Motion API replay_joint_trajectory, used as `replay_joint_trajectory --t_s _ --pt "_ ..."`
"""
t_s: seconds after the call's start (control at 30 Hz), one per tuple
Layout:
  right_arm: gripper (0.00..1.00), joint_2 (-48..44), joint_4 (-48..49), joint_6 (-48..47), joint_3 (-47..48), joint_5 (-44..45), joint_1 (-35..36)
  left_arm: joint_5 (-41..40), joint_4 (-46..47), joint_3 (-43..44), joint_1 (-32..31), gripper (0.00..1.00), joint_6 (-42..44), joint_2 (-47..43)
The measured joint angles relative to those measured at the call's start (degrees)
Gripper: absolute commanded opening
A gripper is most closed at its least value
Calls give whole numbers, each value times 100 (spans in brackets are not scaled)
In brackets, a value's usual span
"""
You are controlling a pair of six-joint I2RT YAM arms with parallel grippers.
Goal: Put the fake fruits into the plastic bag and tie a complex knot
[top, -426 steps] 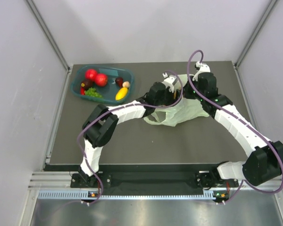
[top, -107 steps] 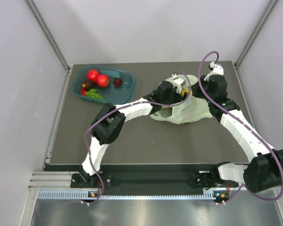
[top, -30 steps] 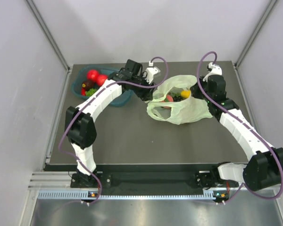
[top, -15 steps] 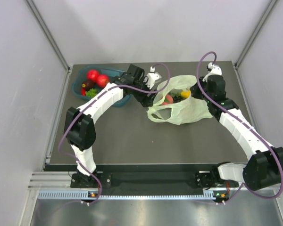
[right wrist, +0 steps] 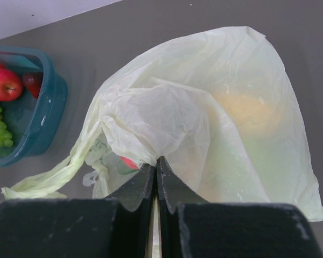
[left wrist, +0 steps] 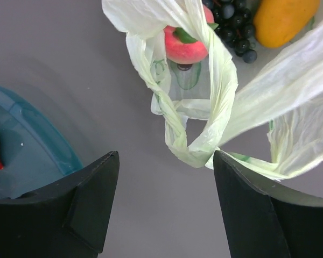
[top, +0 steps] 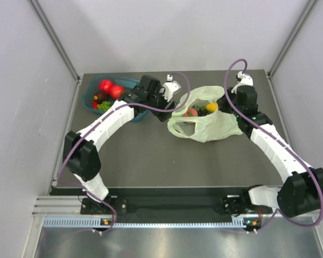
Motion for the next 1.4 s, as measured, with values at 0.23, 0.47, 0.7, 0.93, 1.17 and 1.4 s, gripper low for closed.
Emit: replay_joint_trajectory --t_s 0.23,0.47,0.7,0.93,1.17,1.4 --pt "0 0 0 0 0 0 0 -129 -37 4 -13 73 76 13" --pt "0 0 0 0 0 0 0 -57 -63 136 -111 57 129 81" --pt "0 -2 0 0 0 0 0 -7 -66 588 -201 44 170 584" --pt "0 0 -4 0 2 0 0 -101 -109 599 -221 0 125 898" --pt "28 4 -155 -35 140 -96 0 -496 -192 813 -221 0 -72 953" --pt "62 -24 -474 -273 575 -402 79 -704 -343 1198 -221 0 -503 953"
